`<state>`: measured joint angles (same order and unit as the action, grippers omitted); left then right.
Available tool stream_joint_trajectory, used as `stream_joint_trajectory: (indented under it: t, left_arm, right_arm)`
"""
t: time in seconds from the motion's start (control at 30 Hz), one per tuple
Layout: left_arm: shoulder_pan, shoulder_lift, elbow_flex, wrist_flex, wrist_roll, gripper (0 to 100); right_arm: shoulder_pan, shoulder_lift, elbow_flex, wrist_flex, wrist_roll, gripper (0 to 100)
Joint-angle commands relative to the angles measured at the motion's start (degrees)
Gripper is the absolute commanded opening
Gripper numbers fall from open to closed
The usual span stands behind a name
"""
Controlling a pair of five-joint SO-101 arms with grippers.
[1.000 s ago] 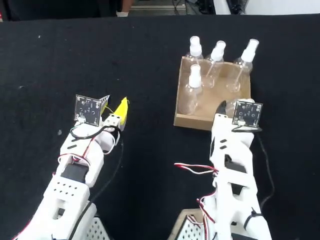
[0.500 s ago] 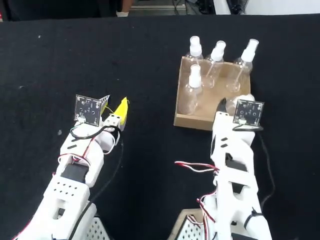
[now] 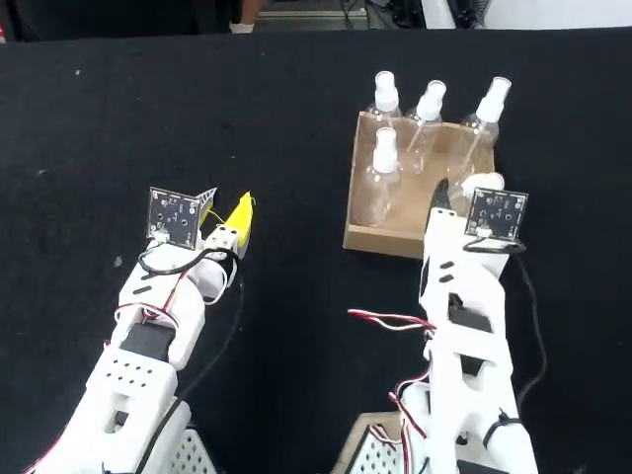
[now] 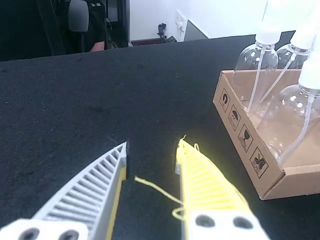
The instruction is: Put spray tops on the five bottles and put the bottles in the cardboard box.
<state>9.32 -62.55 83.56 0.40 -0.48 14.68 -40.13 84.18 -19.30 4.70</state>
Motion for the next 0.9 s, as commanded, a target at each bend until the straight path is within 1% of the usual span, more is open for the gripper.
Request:
stream_joint_trajectory:
  t: [0.0, 0.1, 0.2, 0.27, 0.6, 0.77, 0.87]
  left_arm:
    - [0.13, -0.88, -0.92, -1.14, 0.0, 16]
    - [0.13, -0.88, -0.92, -1.14, 0.0, 16]
    - [0.13, -0.88, -0.92, -1.14, 0.0, 16]
    - [0.13, -0.88, -0.92, -1.14, 0.0, 16]
    - [0.13, -0.88, -0.92, -1.14, 0.0, 16]
    - [0.13, -0.88, -0.92, -1.14, 0.0, 16]
    - [0.13, -0.88, -0.92, -1.14, 0.0, 16]
  right_arm:
    - [-0.62, -1.98, -3.91, -1.23, 0.53, 8.9]
    - [-0.62, -1.98, -5.32, 1.49, 0.53, 8.9]
    - [-0.44, -0.57, -11.12, 11.34, 2.2, 8.9]
    - [-0.44, 1.36, -14.46, 15.82, 2.29, 8.9]
    - [-0.35, 10.51, -19.38, 17.05, 2.29, 8.8]
    - [-0.35, 12.7, -20.0, 17.14, 2.29, 8.8]
    - [-0.35, 13.67, -22.29, 21.36, 2.37, 8.7]
